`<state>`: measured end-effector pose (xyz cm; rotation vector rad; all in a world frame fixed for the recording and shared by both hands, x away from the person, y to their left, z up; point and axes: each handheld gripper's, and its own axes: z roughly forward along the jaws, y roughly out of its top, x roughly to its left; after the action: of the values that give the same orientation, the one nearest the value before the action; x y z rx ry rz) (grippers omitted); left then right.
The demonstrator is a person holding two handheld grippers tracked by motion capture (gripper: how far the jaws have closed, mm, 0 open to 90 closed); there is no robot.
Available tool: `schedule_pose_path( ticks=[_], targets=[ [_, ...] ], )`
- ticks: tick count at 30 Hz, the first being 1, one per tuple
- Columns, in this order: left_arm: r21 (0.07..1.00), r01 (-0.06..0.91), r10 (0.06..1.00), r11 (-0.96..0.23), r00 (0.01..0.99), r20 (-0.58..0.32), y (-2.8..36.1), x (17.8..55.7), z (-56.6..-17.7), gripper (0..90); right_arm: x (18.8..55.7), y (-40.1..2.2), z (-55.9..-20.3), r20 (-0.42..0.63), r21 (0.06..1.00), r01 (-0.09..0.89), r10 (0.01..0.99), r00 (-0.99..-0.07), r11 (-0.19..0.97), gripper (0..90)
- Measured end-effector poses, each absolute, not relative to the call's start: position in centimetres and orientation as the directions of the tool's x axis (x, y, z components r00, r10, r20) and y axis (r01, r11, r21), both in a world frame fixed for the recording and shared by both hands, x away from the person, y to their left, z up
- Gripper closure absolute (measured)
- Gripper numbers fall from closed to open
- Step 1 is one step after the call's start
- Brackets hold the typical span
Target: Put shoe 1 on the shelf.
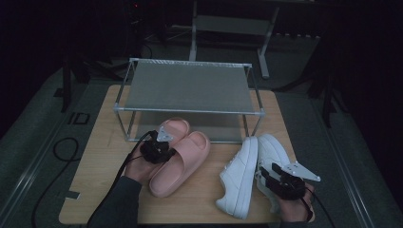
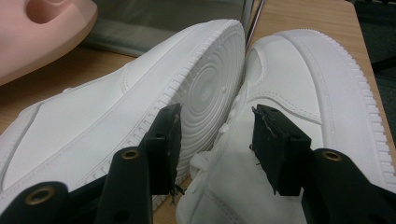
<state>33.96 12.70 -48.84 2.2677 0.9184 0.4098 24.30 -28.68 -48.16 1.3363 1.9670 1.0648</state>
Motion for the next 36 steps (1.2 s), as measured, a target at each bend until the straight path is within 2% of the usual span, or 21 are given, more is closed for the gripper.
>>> schedule_pose_path(
  ticks=[19, 32, 36],
  targets=[
    [0.668, 0.494, 0.71, -0.556, 0.7, 0.073, 12.3, 36.0, -49.3, 71.6, 24.4, -28.6, -48.2, 0.002, 0.835, 0.511, 0.928, -0.373, 0.204, 51.6],
    [0.688, 0.511, 0.755, -0.515, 0.65, 0.082, 11.8, 37.6, -50.1, 71.7, 24.4, -28.6, -48.2, 0.003, 0.835, 0.511, 0.928, -0.374, 0.203, 51.6],
    [0.7, 0.516, 0.767, -0.494, 0.638, 0.071, 11.8, 38.0, -50.4, 74.8, 24.4, -28.6, -48.3, 0.003, 0.835, 0.512, 0.928, -0.374, 0.204, 51.6]
  ],
)
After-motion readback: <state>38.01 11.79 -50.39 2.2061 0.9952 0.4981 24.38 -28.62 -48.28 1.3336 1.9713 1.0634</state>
